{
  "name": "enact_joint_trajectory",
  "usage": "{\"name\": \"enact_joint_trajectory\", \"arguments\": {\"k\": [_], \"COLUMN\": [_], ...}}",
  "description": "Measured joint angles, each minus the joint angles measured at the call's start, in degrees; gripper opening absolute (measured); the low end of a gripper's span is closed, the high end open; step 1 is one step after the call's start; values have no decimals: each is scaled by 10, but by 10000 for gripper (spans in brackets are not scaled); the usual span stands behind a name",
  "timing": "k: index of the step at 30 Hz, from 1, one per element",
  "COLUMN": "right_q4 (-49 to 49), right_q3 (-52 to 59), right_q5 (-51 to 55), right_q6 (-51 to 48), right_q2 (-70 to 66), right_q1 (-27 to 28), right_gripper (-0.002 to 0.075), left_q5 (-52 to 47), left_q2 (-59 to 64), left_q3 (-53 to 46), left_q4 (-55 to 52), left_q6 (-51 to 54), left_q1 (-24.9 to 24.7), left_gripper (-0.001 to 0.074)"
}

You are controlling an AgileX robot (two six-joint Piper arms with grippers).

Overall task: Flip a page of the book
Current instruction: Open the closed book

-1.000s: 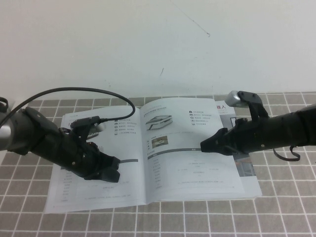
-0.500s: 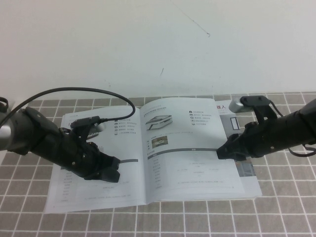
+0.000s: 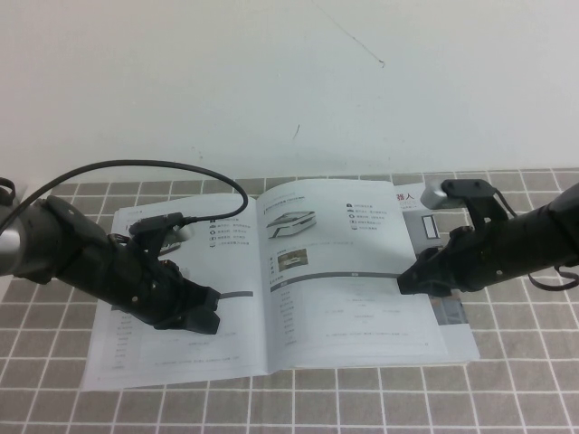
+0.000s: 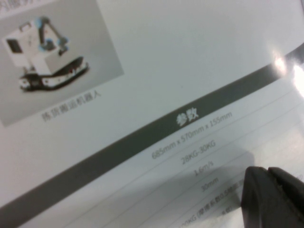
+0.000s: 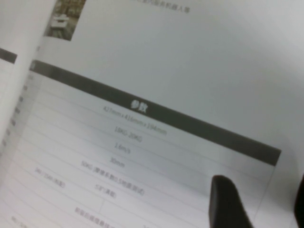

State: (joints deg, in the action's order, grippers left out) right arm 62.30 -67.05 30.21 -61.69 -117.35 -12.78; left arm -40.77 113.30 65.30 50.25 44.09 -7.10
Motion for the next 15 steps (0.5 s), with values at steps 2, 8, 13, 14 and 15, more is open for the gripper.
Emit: {"name": "enact_joint_trajectory", "arguments": {"k": [2,8,13,14,15], "right_q4": [9,64,101,105,109], "right_q3": [0,0,0,0,0], "right_q5": [4,29,47,50,52], "right_q6": [-6,-51,-79,-83,-85], "right_q2": [-1,-7,-8,-8,-8], "right_q1": [2,3,3,3,3], "right_gripper": [315,315,315,315,315], "left_q5": [0,0,0,0,0], "left_q2": [0,0,0,0,0], "left_q3": [0,0,0,0,0], "left_q4": [0,0,0,0,0], "left_q6": [0,0,0,0,0], "left_q1": [0,0,0,0,0], "left_gripper": [-4,-4,-4,-4,-4]}}
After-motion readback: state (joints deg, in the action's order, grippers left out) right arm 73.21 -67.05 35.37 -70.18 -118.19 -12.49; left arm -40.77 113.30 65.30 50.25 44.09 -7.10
